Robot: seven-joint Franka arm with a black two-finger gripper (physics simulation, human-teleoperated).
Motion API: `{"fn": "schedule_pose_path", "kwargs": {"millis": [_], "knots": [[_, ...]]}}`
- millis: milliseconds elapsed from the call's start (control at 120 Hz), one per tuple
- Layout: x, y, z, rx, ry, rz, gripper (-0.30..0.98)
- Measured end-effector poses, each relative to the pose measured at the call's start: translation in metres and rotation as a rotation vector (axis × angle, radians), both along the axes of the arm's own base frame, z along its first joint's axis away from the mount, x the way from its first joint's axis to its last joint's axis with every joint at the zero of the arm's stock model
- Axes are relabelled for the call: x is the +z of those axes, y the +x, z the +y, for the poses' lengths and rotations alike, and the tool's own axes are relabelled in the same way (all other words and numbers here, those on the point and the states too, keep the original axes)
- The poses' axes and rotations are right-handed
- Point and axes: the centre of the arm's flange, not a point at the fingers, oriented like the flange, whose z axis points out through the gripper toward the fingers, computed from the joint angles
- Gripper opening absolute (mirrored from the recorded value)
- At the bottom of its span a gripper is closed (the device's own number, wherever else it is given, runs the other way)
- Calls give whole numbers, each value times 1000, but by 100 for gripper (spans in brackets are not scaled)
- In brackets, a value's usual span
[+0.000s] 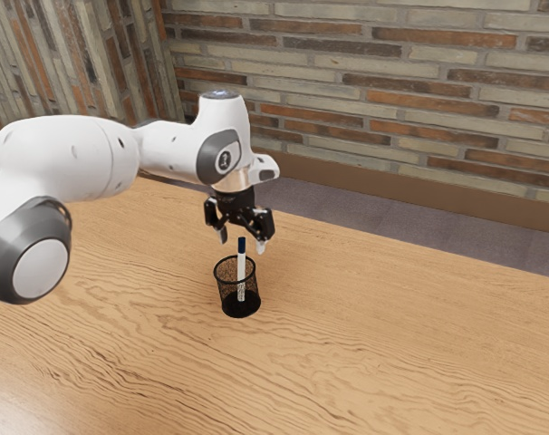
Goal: Take the marker out of the pen holder and place it to the left of the pen holder.
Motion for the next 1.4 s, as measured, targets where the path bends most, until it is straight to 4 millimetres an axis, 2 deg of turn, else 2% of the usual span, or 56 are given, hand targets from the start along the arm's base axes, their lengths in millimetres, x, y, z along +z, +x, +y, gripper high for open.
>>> {"fn": "schedule_pose_path", "kwargs": {"millis": [250,400,467,608,700,783,933,1017,1133,1233,1300,1358,1400], "knots": [[8,-12,-13,-11,-10,6,67],[5,-16,-16,-11,-12,15,66],[5,-16,-16,-8,-12,16,58],[6,-16,-9,11,-8,14,27],[7,-16,-4,25,-4,12,12],[9,-15,-2,34,-2,10,4],[12,-15,-1,43,2,5,-3],[29,-25,-4,43,1,-5,-5],[84,-50,0,56,-2,-26,-6],[121,-58,20,86,-16,-38,-7],[137,-62,69,160,-20,-37,-7],[131,-63,119,240,-8,-15,-7],[111,-56,141,277,14,18,-7]]}}
